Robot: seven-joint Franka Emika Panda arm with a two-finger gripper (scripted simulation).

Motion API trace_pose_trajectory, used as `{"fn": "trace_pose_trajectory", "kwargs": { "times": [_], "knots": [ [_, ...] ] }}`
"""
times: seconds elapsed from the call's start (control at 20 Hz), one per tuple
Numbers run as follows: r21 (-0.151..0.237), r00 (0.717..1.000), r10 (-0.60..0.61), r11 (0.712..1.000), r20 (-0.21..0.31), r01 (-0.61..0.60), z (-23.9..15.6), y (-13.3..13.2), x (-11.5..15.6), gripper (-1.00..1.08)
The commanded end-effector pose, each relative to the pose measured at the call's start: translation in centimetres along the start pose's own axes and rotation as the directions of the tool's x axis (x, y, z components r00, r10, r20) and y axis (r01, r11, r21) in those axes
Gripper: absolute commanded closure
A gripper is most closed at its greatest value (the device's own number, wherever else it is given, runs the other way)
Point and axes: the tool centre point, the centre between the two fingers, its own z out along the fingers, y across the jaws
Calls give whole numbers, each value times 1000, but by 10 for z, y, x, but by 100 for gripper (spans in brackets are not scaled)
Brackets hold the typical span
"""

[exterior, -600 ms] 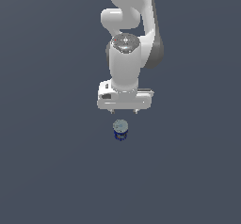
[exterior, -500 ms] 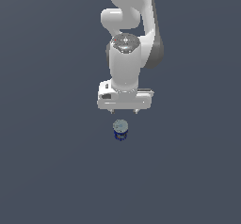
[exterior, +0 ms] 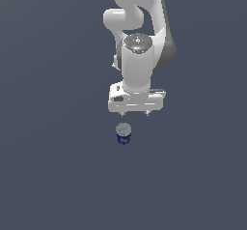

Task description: Pick up the object and move it to a goal position.

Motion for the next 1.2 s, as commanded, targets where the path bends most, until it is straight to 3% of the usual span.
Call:
{"fn": "trace_pose_trajectory", "kwargs": {
  "times": [0.0,0.55,0.9,1.15],
  "knots": [
    [2,1000,1,1000,0,-1,0,-1,0,-92],
    [0,999,44,999,2,-44,3,2,1,-92],
    [-4,987,160,987,6,-160,12,9,5,-92],
    [-11,959,284,959,8,-284,21,17,8,-92]
  ]
}}
